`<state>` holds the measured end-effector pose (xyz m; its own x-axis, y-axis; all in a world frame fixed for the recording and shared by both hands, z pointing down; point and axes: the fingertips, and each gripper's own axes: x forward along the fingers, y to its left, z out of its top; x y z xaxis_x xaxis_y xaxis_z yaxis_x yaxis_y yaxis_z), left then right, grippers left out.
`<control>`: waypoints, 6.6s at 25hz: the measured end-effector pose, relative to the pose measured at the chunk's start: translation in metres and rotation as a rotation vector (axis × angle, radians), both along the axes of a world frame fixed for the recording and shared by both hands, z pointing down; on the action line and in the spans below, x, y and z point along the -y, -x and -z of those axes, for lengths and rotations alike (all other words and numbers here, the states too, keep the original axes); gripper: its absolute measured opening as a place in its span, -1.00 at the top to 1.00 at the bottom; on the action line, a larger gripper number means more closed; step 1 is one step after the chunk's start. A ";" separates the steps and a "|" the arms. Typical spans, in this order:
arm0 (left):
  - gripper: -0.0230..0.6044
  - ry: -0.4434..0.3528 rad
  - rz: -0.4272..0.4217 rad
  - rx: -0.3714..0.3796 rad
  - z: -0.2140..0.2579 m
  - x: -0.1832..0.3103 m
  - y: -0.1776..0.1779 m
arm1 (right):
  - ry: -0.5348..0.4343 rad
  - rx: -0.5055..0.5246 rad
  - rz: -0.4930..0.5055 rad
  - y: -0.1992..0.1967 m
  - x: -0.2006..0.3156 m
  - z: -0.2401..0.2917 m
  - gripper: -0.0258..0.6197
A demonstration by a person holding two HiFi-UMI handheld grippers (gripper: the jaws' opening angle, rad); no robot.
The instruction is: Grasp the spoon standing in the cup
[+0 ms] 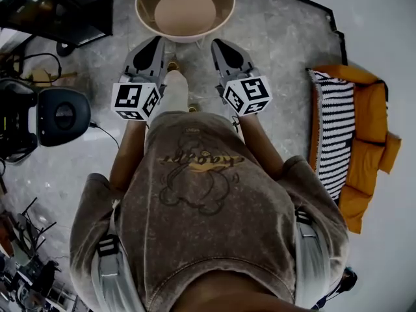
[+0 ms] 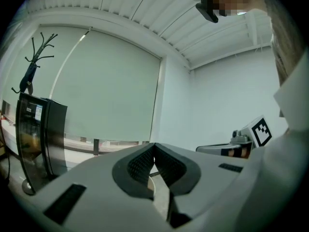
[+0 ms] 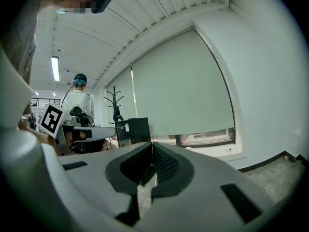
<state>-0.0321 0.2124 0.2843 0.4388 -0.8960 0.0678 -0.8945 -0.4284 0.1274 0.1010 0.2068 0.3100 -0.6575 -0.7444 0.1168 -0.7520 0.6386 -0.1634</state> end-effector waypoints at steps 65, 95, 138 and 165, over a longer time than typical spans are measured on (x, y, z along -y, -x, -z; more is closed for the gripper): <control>0.87 -0.027 -0.142 0.030 -0.013 0.420 0.036 | -0.030 -0.008 -0.033 0.076 0.413 -0.003 0.86; 0.87 0.006 -0.077 0.020 -0.161 0.548 0.061 | -0.018 -0.028 0.061 0.119 0.544 -0.145 0.86; 0.13 0.137 -0.027 0.042 -0.315 0.616 0.054 | 0.043 -0.072 0.084 0.118 0.598 -0.270 0.86; 0.19 0.381 -0.037 0.106 -0.445 0.722 0.038 | 0.106 -0.073 0.124 0.121 0.582 -0.292 0.86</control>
<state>-0.0697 -0.5092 0.7293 0.4430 -0.7817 0.4389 -0.8962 -0.4003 0.1915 -0.0197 -0.3757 0.6020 -0.7304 -0.6390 0.2410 -0.6808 0.7093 -0.1829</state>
